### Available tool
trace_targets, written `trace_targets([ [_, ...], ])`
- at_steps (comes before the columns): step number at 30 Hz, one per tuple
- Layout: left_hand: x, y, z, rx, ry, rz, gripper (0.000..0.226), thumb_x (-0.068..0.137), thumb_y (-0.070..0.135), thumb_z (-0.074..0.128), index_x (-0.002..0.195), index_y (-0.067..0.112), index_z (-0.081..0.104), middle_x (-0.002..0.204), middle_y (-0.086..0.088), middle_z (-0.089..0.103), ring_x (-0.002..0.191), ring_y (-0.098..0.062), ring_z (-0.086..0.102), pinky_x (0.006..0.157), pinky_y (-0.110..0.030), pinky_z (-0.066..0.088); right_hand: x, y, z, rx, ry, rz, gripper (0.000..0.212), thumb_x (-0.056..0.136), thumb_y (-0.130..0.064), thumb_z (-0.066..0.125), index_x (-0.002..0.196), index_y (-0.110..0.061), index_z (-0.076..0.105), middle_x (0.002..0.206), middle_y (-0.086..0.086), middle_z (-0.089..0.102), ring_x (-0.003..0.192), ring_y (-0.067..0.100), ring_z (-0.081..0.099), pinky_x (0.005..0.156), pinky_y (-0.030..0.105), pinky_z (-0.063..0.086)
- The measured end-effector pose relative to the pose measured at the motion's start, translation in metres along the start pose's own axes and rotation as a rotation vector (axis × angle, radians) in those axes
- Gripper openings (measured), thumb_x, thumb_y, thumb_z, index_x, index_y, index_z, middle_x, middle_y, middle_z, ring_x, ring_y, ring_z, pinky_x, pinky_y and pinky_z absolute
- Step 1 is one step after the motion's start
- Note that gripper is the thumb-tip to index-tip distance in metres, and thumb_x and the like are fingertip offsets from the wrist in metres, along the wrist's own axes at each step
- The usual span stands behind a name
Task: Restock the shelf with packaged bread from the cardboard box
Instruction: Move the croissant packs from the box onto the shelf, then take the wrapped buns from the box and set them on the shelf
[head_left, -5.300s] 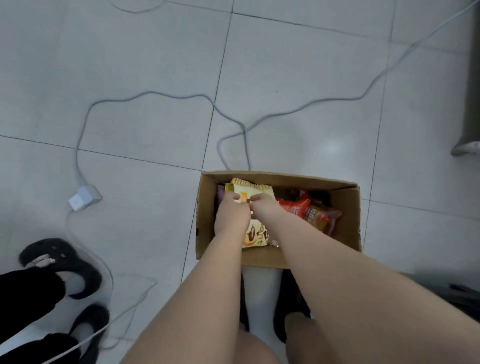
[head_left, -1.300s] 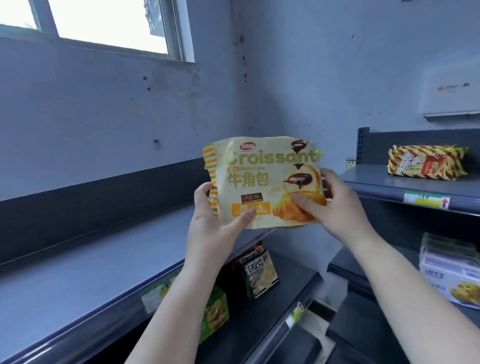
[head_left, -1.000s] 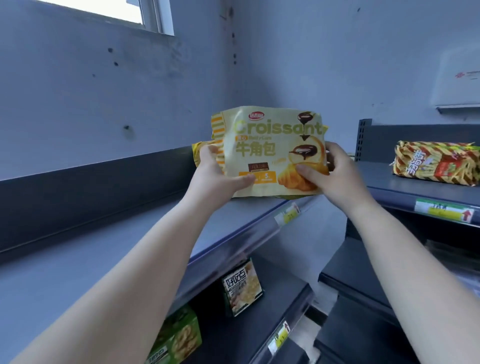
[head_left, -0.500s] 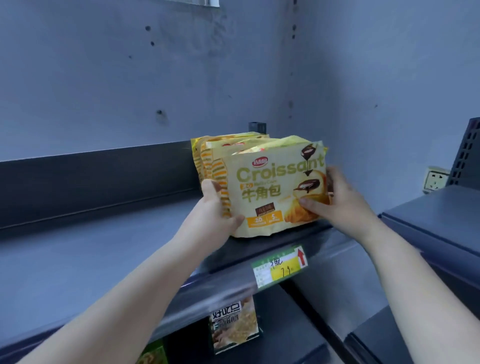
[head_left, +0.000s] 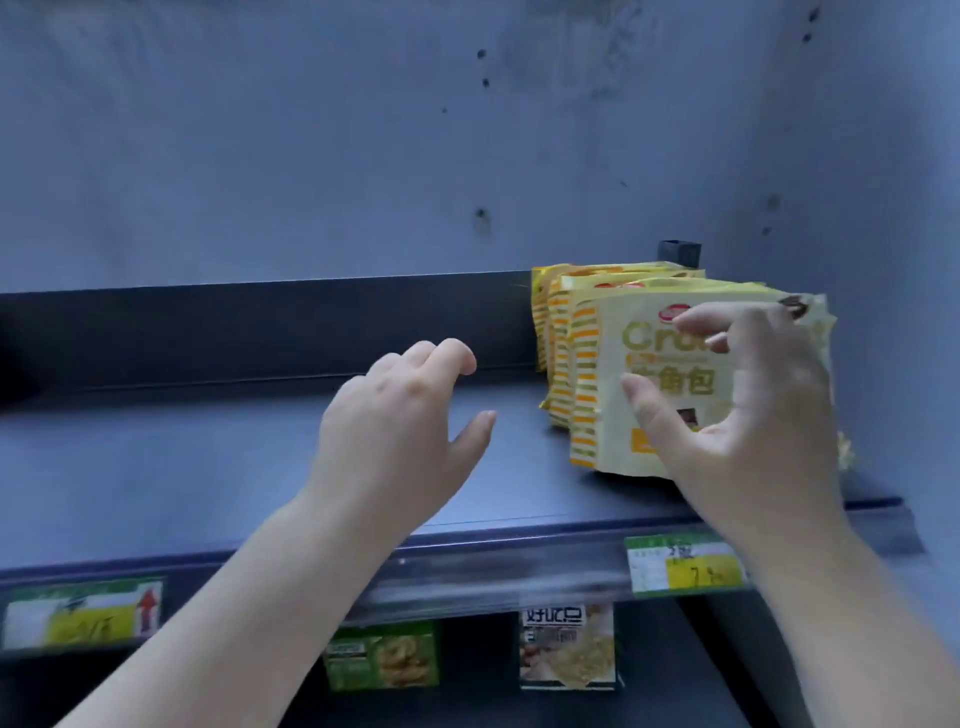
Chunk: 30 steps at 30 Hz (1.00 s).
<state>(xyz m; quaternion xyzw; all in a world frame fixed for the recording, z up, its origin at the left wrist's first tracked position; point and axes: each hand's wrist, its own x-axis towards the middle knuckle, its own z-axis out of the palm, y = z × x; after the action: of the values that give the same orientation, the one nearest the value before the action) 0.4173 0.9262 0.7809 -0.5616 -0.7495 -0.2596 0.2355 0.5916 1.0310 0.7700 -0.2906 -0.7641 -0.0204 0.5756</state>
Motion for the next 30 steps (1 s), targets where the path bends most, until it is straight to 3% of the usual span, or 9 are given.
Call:
trace_targets([
  [2, -0.016, -0.037, -0.024, 0.107, 0.091, 0.002, 0.036, 0.078, 0.045, 0.041, 0.092, 0.019, 0.062, 0.079, 0.005, 0.063, 0.071, -0.024, 0.062, 0.059, -0.032, 0.047, -0.003, -0.052, 0.029, 0.125, -0.096, -0.112, 0.033, 0.076, -0.042, 0.054, 0.095, -0.016, 0.058, 0.091, -0.001, 0.059, 0.085, 0.022, 0.054, 0.073, 0.034, 0.043],
  [4, -0.039, -0.081, -0.050, 0.230, 0.102, -0.065, 0.037, 0.074, 0.044, 0.039, 0.083, 0.017, 0.063, 0.071, 0.003, 0.062, 0.062, -0.025, 0.061, 0.055, -0.032, 0.048, -0.011, -0.107, 0.062, 0.227, -0.223, -0.196, 0.029, 0.075, -0.041, 0.052, 0.088, -0.017, 0.061, 0.082, -0.005, 0.061, 0.075, 0.020, 0.058, 0.068, 0.031, 0.046],
  [6, -0.070, -0.126, -0.080, 0.330, 0.081, -0.160, 0.036, 0.074, 0.043, 0.040, 0.083, 0.016, 0.062, 0.071, 0.002, 0.062, 0.063, -0.026, 0.062, 0.056, -0.033, 0.047, -0.022, -0.162, 0.096, 0.266, -0.362, -0.271, 0.027, 0.076, -0.043, 0.054, 0.087, -0.019, 0.061, 0.081, -0.009, 0.061, 0.074, 0.019, 0.059, 0.065, 0.026, 0.039],
  [10, -0.145, -0.211, -0.135, 0.477, 0.026, -0.348, 0.034, 0.075, 0.041, 0.045, 0.087, 0.015, 0.063, 0.074, 0.000, 0.065, 0.066, -0.028, 0.064, 0.058, -0.035, 0.049, -0.047, -0.270, 0.151, 0.379, -0.619, -0.409, 0.029, 0.087, -0.043, 0.055, 0.110, -0.024, 0.055, 0.108, -0.011, 0.058, 0.102, 0.015, 0.053, 0.074, 0.025, 0.030],
  [14, -0.225, -0.277, -0.187, 0.552, 0.013, -0.567, 0.027, 0.071, 0.037, 0.054, 0.087, 0.016, 0.064, 0.076, -0.001, 0.067, 0.070, -0.030, 0.064, 0.060, -0.035, 0.049, -0.084, -0.375, 0.185, 0.538, -0.677, -0.527, 0.028, 0.087, -0.041, 0.056, 0.108, -0.023, 0.056, 0.109, -0.008, 0.060, 0.104, 0.018, 0.055, 0.077, 0.028, 0.032],
  [18, -0.304, -0.329, -0.226, 0.674, -0.053, -0.711, 0.036, 0.072, 0.042, 0.041, 0.084, 0.016, 0.064, 0.074, -0.002, 0.067, 0.065, -0.030, 0.065, 0.055, -0.034, 0.050, -0.137, -0.469, 0.213, 0.657, -0.716, -0.699, 0.026, 0.085, -0.036, 0.058, 0.105, -0.020, 0.059, 0.106, -0.003, 0.064, 0.100, 0.023, 0.058, 0.077, 0.032, 0.036],
  [25, -0.426, -0.392, -0.265, 0.731, -0.140, -0.992, 0.031, 0.090, 0.041, 0.045, 0.114, 0.023, 0.053, 0.110, 0.004, 0.060, 0.104, -0.019, 0.056, 0.083, -0.033, 0.043, -0.232, -0.600, 0.256, 0.775, -0.913, -0.963, 0.033, 0.088, -0.039, 0.054, 0.112, -0.017, 0.055, 0.111, 0.002, 0.060, 0.106, 0.025, 0.056, 0.081, 0.033, 0.035],
  [30, -0.510, -0.438, -0.264, 0.702, -0.236, -1.263, 0.030, 0.093, 0.039, 0.043, 0.119, 0.025, 0.047, 0.117, 0.006, 0.057, 0.111, -0.017, 0.052, 0.087, -0.032, 0.039, -0.307, -0.680, 0.298, 0.827, -1.119, -1.094, 0.034, 0.090, -0.040, 0.051, 0.117, -0.018, 0.051, 0.115, -0.001, 0.059, 0.105, 0.022, 0.054, 0.080, 0.031, 0.035],
])
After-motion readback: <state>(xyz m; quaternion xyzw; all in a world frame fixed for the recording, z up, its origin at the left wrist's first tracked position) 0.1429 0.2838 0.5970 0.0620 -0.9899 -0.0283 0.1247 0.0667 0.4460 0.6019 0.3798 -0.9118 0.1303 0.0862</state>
